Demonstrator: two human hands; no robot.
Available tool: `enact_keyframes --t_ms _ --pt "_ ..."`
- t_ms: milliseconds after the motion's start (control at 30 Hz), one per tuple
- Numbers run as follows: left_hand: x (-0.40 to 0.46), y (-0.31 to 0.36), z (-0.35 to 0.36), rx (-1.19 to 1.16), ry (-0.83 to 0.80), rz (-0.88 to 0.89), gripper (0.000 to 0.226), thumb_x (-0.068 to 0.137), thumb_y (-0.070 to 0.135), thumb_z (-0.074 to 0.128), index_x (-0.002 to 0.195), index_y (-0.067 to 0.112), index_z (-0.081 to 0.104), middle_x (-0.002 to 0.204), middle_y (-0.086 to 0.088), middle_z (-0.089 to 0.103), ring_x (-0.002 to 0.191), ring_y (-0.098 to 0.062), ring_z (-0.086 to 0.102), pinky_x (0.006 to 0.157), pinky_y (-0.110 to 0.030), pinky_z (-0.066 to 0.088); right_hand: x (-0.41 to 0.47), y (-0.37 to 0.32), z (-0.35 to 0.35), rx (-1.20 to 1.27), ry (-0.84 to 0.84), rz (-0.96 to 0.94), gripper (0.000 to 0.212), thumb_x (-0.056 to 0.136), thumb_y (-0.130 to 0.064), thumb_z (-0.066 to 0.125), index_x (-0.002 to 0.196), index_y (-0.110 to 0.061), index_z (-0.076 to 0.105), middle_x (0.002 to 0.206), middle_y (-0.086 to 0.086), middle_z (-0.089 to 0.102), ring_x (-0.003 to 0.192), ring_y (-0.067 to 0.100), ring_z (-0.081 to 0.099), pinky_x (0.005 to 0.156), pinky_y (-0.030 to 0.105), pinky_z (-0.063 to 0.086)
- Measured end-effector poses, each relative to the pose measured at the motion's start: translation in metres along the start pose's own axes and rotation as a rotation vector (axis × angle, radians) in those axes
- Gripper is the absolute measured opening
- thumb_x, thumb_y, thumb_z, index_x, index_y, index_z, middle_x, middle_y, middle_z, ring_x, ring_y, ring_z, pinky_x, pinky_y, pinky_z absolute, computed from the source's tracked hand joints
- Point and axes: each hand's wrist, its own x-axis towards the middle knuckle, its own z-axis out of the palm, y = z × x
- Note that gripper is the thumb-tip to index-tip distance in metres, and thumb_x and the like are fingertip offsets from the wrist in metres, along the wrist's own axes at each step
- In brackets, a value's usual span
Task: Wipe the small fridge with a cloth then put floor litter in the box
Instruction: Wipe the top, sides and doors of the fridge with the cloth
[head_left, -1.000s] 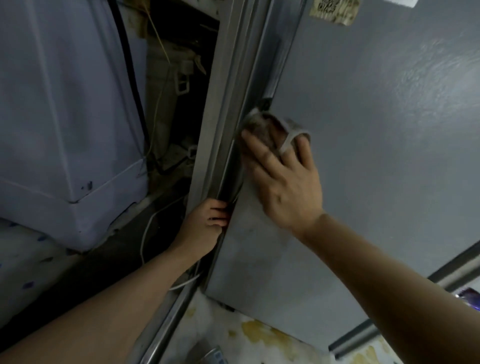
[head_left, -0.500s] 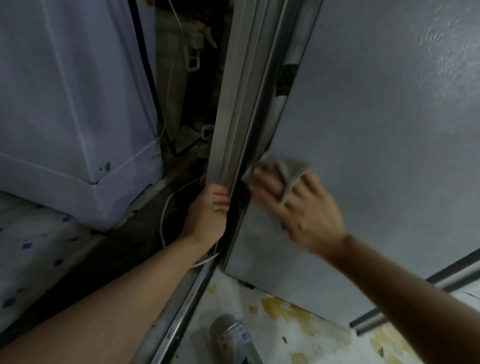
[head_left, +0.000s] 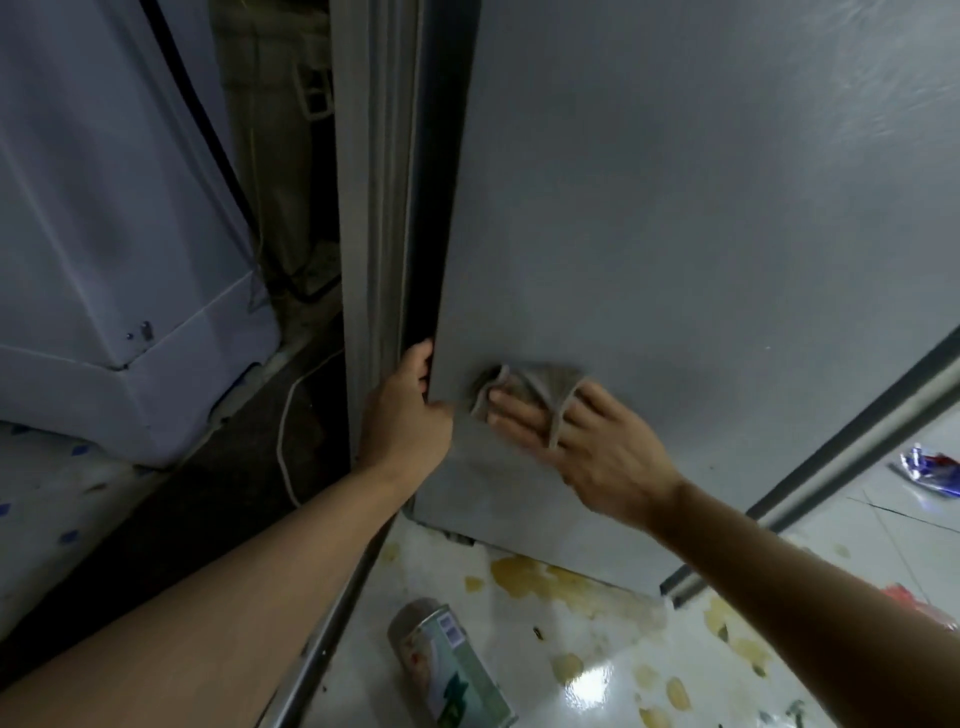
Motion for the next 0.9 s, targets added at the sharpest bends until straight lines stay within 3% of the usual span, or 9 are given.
enact_keyframes --t_ms 200,300,400,467,533,600,767,833,900 --pt "-0.001 0.003 0.011 0.065 0.026 -0.042 0.072 0.083 0.006 0.064 0.143 0.027 0.031 0.133 -0.002 0.054 0.119 -0.023 0.053 0.094 -0.034 0.045 -0.017 0.086 -0.029 0.06 0.406 0.416 0.062 0.091 -0.025 0.048 0.148 -0.018 0.026 0.155 0.006 0.022 0.142 0.033 0.023 0.115 0.048 0.017" --pt "-0.002 0.003 0.016 0.081 0.091 -0.025 0.075 0.077 0.017 0.074 0.14 0.024 0.034 0.132 -0.003 0.055 0.118 -0.024 0.054 0.097 -0.038 0.047 -0.038 0.049 -0.007 0.085 0.309 0.371 0.066 0.087 -0.027 0.045 0.148 -0.02 0.022 0.155 0.002 0.022 0.141 0.032 0.021 0.114 0.047 0.013" --pt "-0.005 0.004 0.022 0.094 0.123 -0.007 0.086 0.07 0.025 0.08 0.141 0.025 0.031 0.133 -0.001 0.054 0.119 -0.022 0.054 0.099 -0.04 0.046 -0.071 0.009 0.02 0.001 0.01 0.075 0.081 0.08 -0.022 0.052 0.149 -0.019 0.011 0.155 -0.001 0.013 0.141 0.027 0.027 0.113 0.047 0.011" --pt "-0.007 0.007 0.026 0.085 0.139 -0.003 0.092 0.068 0.025 0.082 0.142 0.021 0.028 0.134 -0.001 0.053 0.119 -0.021 0.053 0.095 -0.032 0.045 -0.083 0.001 0.024 -0.059 -0.103 -0.019 0.085 0.081 -0.023 0.053 0.15 -0.02 0.004 0.156 -0.003 0.007 0.143 0.022 0.022 0.115 0.045 0.009" --pt "-0.009 0.014 0.031 0.08 0.159 0.001 0.095 0.065 0.026 0.084 0.141 0.017 0.027 0.134 -0.003 0.052 0.118 -0.021 0.053 0.089 -0.026 0.041 -0.086 0.014 0.019 -0.061 -0.081 -0.007 0.087 0.081 -0.025 0.056 0.15 -0.02 0.004 0.157 -0.005 0.007 0.144 0.021 0.017 0.116 0.043 0.009" --pt "-0.011 0.021 0.038 0.076 0.189 0.006 0.101 0.062 0.028 0.086 0.141 0.011 0.025 0.136 -0.005 0.05 0.12 -0.02 0.051 0.089 -0.023 0.038 -0.084 0.044 0.004 0.006 0.054 0.122 0.088 0.079 -0.026 0.057 0.151 -0.021 0.007 0.159 -0.005 0.007 0.144 0.024 0.019 0.115 0.041 0.007" --pt "-0.008 0.021 0.054 0.103 0.286 -0.004 0.116 0.055 0.037 0.087 0.144 0.008 0.017 0.141 -0.01 0.043 0.126 -0.025 0.046 0.101 -0.031 0.038 -0.087 0.092 -0.014 0.084 0.38 0.45 0.065 0.091 -0.02 0.047 0.15 -0.021 0.02 0.158 0.0 0.015 0.145 0.03 0.014 0.114 0.049 0.016" --pt "-0.005 0.017 0.057 0.122 0.311 -0.01 0.12 0.054 0.043 0.086 0.144 0.009 0.014 0.145 -0.01 0.038 0.13 -0.026 0.042 0.107 -0.037 0.037 -0.094 0.07 0.0 0.102 0.35 0.461 0.07 0.087 -0.018 0.052 0.149 -0.02 0.02 0.156 0.0 0.017 0.144 0.031 0.012 0.113 0.05 0.016" --pt "-0.003 0.012 0.058 0.143 0.324 0.002 0.123 0.053 0.046 0.085 0.145 0.009 0.012 0.147 -0.011 0.034 0.133 -0.027 0.039 0.109 -0.042 0.035 -0.108 0.037 0.017 0.092 0.176 0.333 0.083 0.079 -0.017 0.057 0.15 -0.02 0.014 0.157 -0.003 0.009 0.141 0.032 0.017 0.113 0.048 0.008"
